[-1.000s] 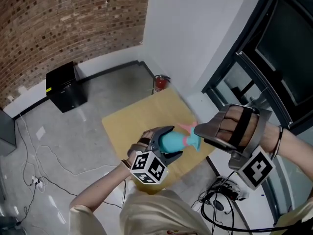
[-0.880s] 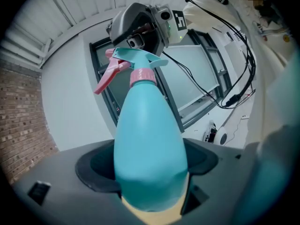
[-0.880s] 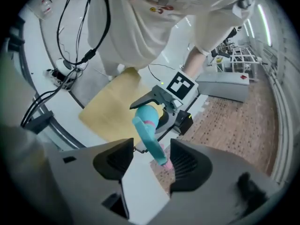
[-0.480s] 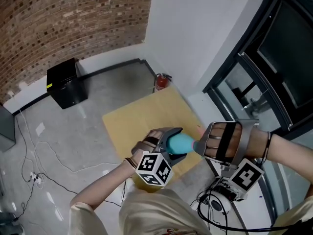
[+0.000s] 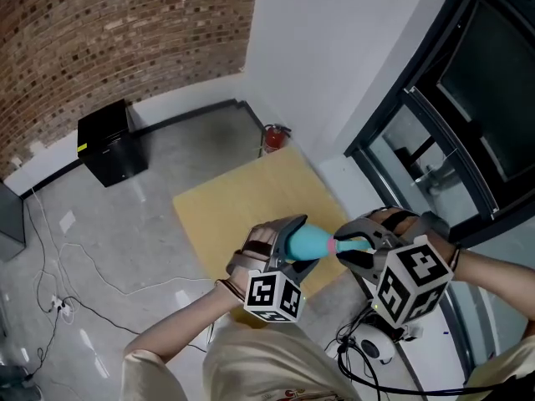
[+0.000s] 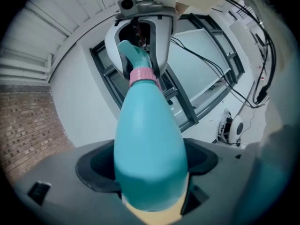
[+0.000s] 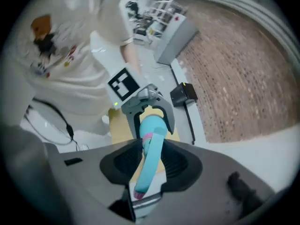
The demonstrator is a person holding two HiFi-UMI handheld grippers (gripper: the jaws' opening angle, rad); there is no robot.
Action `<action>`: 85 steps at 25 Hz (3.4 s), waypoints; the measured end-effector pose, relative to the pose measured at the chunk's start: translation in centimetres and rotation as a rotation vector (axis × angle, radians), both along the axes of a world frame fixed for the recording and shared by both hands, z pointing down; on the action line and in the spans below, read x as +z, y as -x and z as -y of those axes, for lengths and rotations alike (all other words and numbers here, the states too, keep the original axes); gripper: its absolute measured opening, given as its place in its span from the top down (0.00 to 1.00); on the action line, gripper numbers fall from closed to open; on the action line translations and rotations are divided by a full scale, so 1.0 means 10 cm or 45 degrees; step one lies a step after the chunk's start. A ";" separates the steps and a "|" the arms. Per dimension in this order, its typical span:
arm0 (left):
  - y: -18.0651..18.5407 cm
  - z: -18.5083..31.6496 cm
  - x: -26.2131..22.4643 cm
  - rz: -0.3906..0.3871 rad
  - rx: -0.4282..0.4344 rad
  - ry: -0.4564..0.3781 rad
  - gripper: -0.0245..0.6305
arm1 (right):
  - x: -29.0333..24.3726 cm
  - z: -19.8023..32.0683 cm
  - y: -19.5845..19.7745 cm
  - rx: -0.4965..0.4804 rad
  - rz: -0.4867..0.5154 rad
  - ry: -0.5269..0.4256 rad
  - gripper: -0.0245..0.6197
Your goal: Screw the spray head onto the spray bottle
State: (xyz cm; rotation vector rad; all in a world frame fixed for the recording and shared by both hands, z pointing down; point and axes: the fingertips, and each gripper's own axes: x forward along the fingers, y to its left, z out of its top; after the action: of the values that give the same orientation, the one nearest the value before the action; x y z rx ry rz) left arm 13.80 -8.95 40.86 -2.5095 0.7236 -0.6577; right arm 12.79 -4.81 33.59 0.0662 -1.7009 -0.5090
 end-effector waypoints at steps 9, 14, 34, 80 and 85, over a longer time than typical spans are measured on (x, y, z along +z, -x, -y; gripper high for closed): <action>0.02 -0.01 0.00 0.061 -0.165 -0.156 0.33 | 0.06 0.04 -0.16 1.247 0.516 0.763 0.77; 0.05 0.03 0.02 0.088 -0.184 -0.174 0.33 | 0.09 0.05 -0.13 1.287 0.532 0.773 0.77; 0.13 -0.07 -0.01 -0.127 0.276 0.244 0.33 | -0.58 0.15 -0.21 -0.418 -0.081 -0.455 0.62; 0.03 -0.02 0.06 -0.033 0.017 0.139 0.33 | -0.34 0.03 -0.17 0.551 0.377 0.204 0.62; 0.03 -0.04 0.16 -0.061 0.242 0.299 0.33 | -0.45 0.14 -0.22 -0.329 -0.138 -0.583 0.62</action>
State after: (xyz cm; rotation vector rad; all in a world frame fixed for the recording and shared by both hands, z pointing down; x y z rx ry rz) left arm 13.55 -8.57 42.43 -2.7733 0.4370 -0.6488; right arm 15.03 -6.25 29.06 0.1474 -1.4667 -1.0709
